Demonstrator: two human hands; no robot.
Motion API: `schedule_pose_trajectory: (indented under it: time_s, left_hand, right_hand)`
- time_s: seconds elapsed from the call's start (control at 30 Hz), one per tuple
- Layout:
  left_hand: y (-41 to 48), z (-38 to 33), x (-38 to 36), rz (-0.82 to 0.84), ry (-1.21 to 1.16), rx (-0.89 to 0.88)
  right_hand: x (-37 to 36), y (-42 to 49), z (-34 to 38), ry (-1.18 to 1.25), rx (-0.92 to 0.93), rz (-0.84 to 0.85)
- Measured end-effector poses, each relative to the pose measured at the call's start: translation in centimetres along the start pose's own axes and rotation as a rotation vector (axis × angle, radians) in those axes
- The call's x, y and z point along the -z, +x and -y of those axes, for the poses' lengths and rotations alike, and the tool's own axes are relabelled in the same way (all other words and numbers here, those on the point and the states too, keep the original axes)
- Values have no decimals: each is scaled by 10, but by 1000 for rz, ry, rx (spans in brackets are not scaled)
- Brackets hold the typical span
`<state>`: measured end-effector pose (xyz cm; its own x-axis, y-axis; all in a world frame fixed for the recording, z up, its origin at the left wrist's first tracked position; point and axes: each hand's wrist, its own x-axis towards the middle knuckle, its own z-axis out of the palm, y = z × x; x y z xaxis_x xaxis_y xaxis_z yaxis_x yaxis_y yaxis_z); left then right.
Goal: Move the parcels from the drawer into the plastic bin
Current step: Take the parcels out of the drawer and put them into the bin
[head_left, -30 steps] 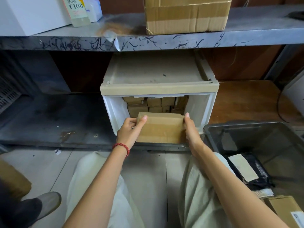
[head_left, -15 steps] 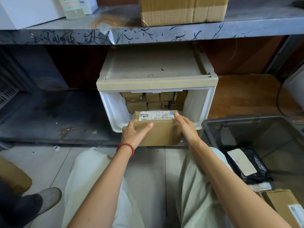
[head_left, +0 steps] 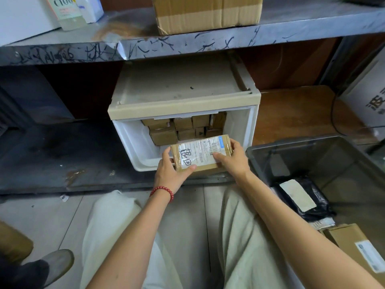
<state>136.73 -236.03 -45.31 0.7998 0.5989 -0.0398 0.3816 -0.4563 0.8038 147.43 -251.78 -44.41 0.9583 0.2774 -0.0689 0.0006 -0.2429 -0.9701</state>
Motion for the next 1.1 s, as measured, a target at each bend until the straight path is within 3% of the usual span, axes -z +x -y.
schedule_pose_trajectory:
  time_s: [0.13, 0.33, 0.47, 0.6, 0.87, 1.0, 1.1]
  left_hand:
    - [6, -26, -16, 98, -63, -117]
    - [19, -80, -44, -83, -53, -236]
    - [24, -108, -54, -80, -1, -304]
    - [8, -128, -79, -1, -22, -400]
    - [-19, -151, -150, 215, -105, -365]
    - [-29, -159, -183, 309, -50, -365]
    - [-36, -160, -208, 441, 33, -427]
  right_hand:
    - [51, -2, 0, 21, 0, -56]
    - [116, -9, 7, -44, 90, -66]
    - [136, -18, 1, 54, 82, -158]
    - [165, -26, -7, 138, 75, -304]
    - [229, -55, -36, 141, 29, -459]
    - [250, -72, -67, 156, -52, -512]
    - [256, -82, -96, 38, -195, -497]
